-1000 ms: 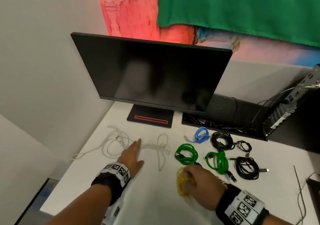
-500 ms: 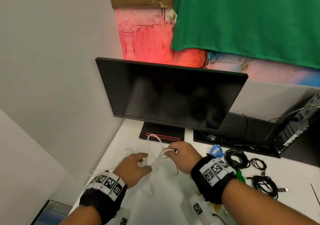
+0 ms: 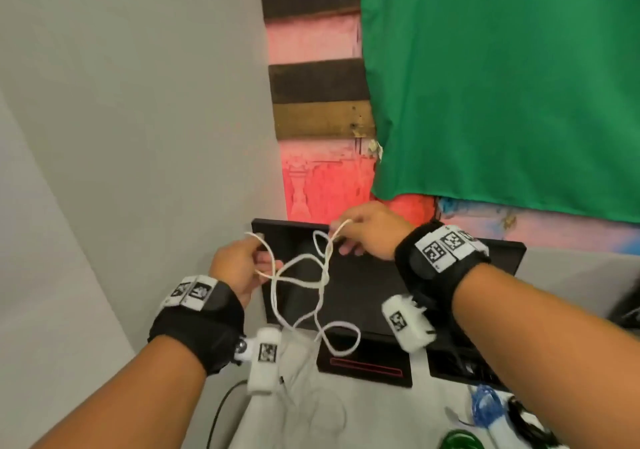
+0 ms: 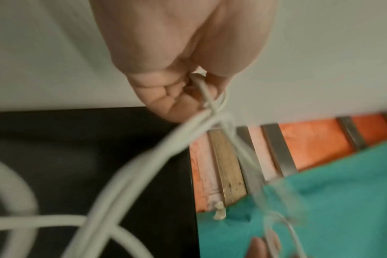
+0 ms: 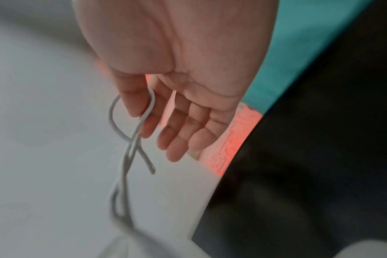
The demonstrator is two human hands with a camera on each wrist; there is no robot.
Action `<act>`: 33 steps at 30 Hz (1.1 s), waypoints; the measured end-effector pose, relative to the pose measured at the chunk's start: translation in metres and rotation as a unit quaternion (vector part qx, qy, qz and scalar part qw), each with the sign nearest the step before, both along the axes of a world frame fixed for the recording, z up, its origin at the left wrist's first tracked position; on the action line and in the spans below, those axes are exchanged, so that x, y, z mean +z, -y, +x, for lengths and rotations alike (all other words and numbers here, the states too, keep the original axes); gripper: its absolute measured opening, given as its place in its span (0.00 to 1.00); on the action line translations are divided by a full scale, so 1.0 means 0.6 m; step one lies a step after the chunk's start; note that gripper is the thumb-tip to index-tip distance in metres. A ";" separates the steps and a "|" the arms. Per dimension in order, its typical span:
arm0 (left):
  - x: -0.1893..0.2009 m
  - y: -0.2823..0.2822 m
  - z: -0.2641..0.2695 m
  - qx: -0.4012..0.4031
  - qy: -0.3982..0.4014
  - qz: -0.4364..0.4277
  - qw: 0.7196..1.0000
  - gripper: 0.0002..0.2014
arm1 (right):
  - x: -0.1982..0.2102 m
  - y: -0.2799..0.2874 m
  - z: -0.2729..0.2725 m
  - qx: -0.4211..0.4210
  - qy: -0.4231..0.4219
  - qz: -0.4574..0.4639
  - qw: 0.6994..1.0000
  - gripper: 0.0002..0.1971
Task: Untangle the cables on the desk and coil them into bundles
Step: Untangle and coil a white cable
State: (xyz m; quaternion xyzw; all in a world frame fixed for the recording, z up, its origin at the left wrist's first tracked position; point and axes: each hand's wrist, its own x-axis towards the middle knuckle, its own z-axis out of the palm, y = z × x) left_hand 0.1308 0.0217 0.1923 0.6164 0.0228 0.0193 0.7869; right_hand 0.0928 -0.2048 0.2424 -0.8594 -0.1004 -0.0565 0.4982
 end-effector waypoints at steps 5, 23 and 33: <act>-0.055 -0.026 -0.008 0.010 -0.131 -0.064 0.989 0.15 | -0.022 0.023 -0.029 0.043 -0.027 0.541 0.840 0.07; 0.087 0.079 -0.119 -0.073 0.114 0.283 0.950 0.11 | -0.078 -0.091 -0.110 0.029 0.084 0.092 0.992 0.10; -0.042 0.030 -0.191 -0.025 0.052 0.180 0.982 0.05 | -0.071 -0.044 -0.095 -0.107 0.075 0.202 0.971 0.07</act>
